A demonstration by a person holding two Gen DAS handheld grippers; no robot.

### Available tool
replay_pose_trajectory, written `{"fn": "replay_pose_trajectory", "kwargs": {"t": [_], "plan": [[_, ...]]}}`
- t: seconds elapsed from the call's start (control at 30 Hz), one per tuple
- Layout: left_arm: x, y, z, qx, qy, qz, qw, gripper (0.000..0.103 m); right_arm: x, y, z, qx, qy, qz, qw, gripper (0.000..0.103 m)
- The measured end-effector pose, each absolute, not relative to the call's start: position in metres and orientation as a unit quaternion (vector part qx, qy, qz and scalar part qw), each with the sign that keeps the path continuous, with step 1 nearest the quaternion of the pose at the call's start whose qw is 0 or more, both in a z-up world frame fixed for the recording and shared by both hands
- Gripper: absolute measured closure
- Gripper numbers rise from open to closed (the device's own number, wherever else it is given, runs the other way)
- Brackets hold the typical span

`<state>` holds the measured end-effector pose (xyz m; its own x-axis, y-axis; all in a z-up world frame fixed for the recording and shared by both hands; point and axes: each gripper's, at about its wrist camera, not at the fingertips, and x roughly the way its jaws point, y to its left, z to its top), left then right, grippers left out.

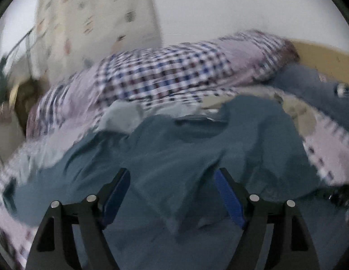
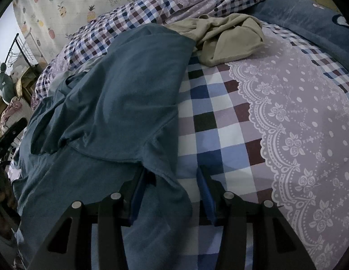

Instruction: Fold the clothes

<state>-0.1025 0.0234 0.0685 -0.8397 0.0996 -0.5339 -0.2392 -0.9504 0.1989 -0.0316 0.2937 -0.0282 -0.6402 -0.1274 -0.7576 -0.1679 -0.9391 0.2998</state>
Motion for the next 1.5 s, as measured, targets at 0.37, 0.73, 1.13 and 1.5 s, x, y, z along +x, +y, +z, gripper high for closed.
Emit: {"fn": "replay_pose_trajectory", "kwargs": {"t": [0.37,0.73,1.13,1.5], "plan": [[-0.151,0.060,0.039,-0.316,0.225,0.919,0.065,0.100,-0.032,0.296,-0.029,-0.421,0.183,0.888,0.009,0.053],[-0.133,-0.132,0.014,-0.348,-0.260,0.901,-0.010,0.099,-0.032,0.297,-0.029,-0.420,0.185,0.888,0.008,0.053],[-0.117,-0.148,0.026,-0.309,-0.314,0.897,0.050,0.028,-0.031,0.293,-0.027,-0.418,0.171,0.892,0.014,0.053],[-0.151,-0.126,0.061,-0.304,-0.201,0.931,-0.007,0.103,-0.033,0.291,-0.027,-0.418,0.165,0.893,0.019,0.054]]}}
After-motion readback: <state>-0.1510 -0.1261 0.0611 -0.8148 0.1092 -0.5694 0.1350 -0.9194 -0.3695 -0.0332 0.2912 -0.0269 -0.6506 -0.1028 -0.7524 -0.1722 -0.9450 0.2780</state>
